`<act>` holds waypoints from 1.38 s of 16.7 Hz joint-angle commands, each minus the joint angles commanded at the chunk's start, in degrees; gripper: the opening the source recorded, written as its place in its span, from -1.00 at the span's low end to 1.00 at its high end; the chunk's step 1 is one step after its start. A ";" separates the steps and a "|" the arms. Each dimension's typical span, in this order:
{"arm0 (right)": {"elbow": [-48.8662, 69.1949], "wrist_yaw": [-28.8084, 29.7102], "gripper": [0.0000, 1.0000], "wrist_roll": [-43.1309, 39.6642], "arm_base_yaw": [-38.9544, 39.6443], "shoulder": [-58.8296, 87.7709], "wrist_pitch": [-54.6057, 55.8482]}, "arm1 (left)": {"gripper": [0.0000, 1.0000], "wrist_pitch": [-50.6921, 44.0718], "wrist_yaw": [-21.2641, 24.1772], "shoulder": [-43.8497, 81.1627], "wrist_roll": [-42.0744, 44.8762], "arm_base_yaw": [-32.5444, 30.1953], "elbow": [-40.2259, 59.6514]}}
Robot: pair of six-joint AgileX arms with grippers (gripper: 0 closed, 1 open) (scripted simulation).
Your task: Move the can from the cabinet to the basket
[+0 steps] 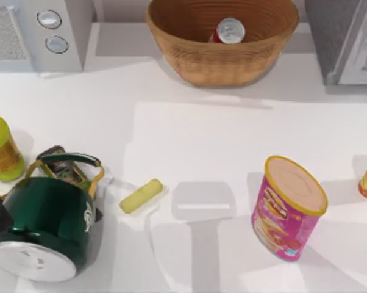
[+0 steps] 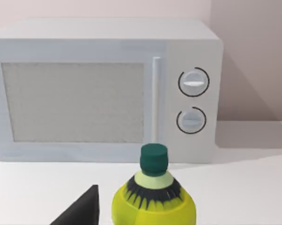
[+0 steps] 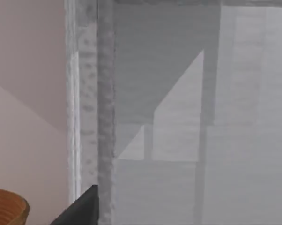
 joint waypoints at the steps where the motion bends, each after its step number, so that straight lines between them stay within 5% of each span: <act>1: 1.51 -3.21 1.00 0.16 -3.57 5.51 4.58 | 1.00 0.00 0.00 0.00 0.00 0.00 0.00; 7: 7.62 -21.55 1.00 -1.01 -24.03 36.40 27.03 | 1.00 0.00 0.00 0.00 0.00 0.00 0.00; 12: 6.92 -32.33 1.00 -3.15 -33.92 51.21 34.30 | 1.00 0.00 0.00 0.00 0.00 0.00 0.00; 23: 12.07 -33.31 1.00 -3.98 -34.39 50.85 28.76 | 1.00 0.00 0.00 0.00 0.00 0.00 0.00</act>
